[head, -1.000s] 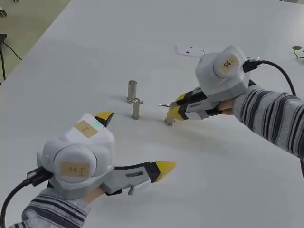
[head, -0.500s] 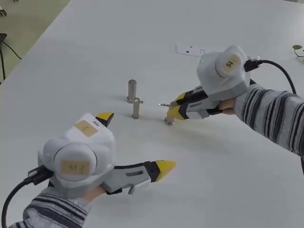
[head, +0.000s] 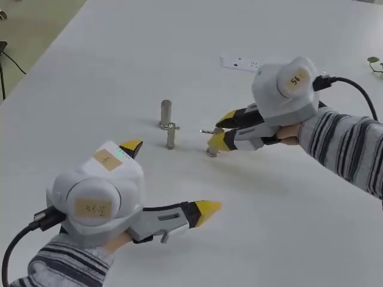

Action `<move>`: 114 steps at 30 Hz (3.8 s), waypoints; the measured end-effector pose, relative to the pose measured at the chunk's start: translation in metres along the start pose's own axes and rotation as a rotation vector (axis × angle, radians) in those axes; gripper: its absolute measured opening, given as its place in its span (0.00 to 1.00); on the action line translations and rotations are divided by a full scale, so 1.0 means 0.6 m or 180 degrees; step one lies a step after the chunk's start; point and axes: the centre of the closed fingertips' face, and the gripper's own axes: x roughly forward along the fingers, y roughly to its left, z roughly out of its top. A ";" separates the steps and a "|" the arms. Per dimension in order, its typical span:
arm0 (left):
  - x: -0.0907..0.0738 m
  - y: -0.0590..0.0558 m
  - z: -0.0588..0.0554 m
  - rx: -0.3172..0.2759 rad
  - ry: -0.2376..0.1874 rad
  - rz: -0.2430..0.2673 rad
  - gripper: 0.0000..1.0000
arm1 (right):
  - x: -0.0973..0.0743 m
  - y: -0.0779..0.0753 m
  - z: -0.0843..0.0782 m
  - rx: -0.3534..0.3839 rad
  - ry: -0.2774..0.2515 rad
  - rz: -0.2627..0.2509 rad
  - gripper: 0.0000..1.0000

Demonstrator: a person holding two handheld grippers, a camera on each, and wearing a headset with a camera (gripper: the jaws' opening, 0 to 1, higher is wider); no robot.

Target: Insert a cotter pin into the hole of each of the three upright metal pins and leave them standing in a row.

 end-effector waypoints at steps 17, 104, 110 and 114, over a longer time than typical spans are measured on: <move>0.000 0.000 0.007 0.0013 -0.0023 -0.0028 0.99 | 0.051 -0.015 0.097 0.0556 -0.0282 -0.0173 0.28; 0.006 -0.013 -0.008 0.0156 0.0201 -0.0120 0.99 | -0.106 0.002 -0.082 0.1264 -0.0005 -0.0982 0.08; 0.006 -0.013 -0.008 0.0166 0.0203 -0.0116 0.99 | -0.098 0.032 -0.079 0.1262 -0.0035 -0.0942 0.08; 0.005 -0.012 -0.007 0.0164 0.0194 -0.0109 0.99 | -0.091 0.047 -0.078 0.1297 -0.0044 -0.0935 0.08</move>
